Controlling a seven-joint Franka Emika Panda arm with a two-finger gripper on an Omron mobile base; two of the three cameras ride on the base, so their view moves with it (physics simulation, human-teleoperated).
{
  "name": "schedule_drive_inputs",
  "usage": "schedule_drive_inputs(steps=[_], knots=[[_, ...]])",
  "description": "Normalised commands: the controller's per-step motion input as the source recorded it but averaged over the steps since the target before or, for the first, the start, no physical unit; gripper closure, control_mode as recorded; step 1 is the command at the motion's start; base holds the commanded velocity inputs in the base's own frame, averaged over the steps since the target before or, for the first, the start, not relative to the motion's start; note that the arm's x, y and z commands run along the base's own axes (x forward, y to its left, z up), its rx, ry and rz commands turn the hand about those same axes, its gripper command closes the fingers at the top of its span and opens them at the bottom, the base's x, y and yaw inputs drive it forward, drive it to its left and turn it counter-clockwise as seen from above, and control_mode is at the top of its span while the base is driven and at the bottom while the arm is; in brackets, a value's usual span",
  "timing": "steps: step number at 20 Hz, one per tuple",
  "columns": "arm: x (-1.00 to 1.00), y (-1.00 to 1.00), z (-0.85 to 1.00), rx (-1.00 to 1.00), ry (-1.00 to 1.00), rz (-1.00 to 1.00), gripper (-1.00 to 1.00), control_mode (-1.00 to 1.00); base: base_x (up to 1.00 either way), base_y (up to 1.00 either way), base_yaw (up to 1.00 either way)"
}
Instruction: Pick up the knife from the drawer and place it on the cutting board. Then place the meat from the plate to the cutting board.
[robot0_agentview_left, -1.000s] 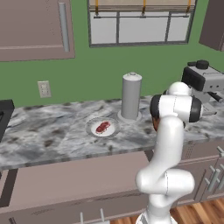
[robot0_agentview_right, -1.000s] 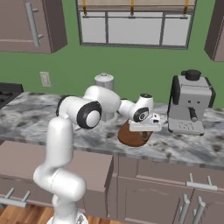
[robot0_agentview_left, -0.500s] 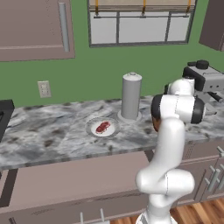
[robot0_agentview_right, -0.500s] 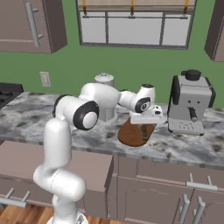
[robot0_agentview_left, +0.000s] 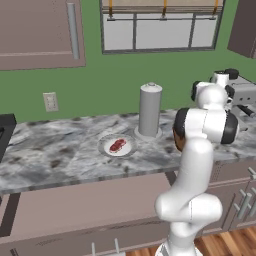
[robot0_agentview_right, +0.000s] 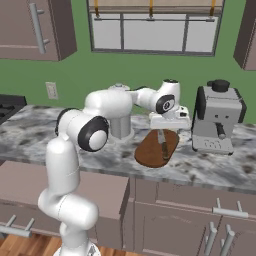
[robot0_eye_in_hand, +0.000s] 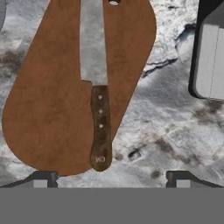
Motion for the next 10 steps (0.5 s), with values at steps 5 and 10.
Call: schedule_drive_inputs(steps=[5,10], knots=[[-0.73,0.00,0.11,0.00,0.00,-0.15,-1.00,-1.00,0.00,0.00,0.00],[-0.69,0.00,0.14,0.00,-0.01,-0.23,-1.00,-1.00,0.00,0.00,0.00]])
